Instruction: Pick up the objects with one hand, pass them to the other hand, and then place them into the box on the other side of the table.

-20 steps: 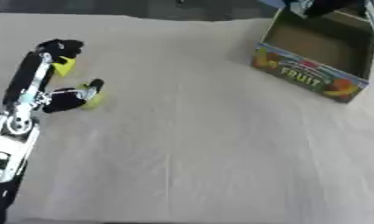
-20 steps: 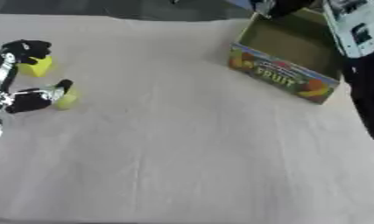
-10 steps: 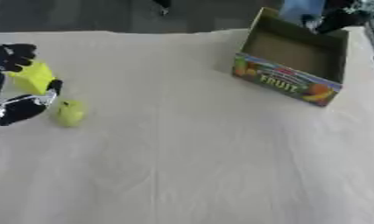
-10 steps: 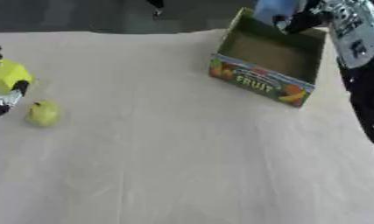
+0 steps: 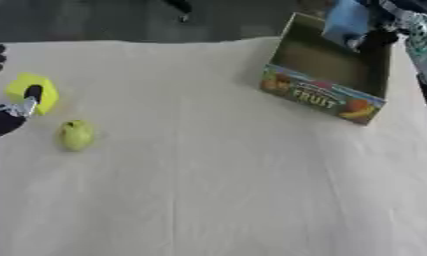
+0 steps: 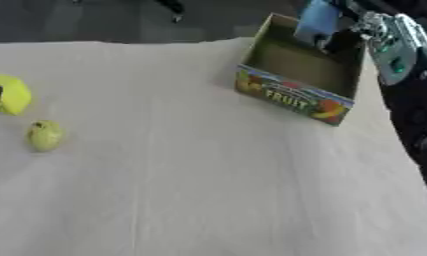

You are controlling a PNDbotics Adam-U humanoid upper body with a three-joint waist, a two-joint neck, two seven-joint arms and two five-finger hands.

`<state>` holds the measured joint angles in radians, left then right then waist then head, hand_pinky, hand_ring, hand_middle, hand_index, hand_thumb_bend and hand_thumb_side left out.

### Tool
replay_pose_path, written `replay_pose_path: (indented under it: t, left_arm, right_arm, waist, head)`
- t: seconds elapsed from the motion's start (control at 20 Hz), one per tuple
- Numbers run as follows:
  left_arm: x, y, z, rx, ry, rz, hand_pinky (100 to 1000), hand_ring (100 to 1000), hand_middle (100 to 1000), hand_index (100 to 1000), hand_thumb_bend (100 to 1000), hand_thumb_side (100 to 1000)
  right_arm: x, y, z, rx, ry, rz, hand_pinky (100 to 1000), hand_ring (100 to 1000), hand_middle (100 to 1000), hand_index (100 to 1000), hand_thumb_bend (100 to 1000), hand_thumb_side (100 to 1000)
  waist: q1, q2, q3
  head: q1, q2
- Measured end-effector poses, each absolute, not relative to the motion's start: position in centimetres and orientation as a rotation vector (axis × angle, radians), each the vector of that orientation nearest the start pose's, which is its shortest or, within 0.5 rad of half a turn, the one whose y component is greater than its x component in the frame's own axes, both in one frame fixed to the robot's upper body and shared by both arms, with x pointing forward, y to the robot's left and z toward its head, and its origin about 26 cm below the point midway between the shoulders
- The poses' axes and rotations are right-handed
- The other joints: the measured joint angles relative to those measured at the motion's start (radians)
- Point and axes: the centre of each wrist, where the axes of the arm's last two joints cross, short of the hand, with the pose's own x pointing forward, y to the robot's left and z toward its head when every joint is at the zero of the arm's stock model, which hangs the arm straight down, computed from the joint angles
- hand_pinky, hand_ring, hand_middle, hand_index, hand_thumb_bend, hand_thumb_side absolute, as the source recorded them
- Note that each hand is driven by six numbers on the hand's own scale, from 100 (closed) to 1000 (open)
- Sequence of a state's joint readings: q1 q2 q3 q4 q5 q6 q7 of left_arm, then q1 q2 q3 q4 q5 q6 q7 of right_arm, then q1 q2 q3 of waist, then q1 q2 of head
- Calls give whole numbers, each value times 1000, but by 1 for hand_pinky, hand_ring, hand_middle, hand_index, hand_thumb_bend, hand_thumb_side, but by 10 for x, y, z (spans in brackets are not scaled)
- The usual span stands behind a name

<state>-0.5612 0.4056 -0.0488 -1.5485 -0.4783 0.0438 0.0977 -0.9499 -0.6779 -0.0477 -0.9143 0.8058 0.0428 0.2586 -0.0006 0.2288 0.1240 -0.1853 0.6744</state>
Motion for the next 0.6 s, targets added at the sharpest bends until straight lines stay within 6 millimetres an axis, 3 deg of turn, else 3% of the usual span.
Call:
replay_pose_path:
  t: [0.05, 0.2, 0.25, 0.6]
  left_arm:
    - [387, 272, 190, 815, -2012, -615, 733, 698, 666, 807, 442, 119]
    - [387, 275, 192, 832, -2013, -601, 732, 698, 666, 807, 448, 126]
    - [386, 276, 193, 837, -2015, -597, 733, 699, 667, 807, 448, 124]
    - [386, 278, 194, 851, -2011, -572, 734, 699, 668, 809, 443, 119]
  right_arm:
    - [454, -402, 263, -1167, -1335, 916, 922, 1000, 669, 796, 116, 189]
    - [458, -401, 256, -1167, -1292, 955, 934, 1000, 730, 839, 106, 243]
    - [460, -401, 254, -1169, -1280, 967, 963, 1000, 810, 898, 148, 278]
    - [464, -403, 243, -1194, -1194, 985, 1000, 1000, 853, 922, 224, 495]
  waist:
    - [0, 0, 1]
    - [1, 0, 7]
    - [1, 0, 7]
    - [5, 0, 8]
  head:
    - [1, 0]
    - [7, 0]
    - [8, 0]
    - [10, 2]
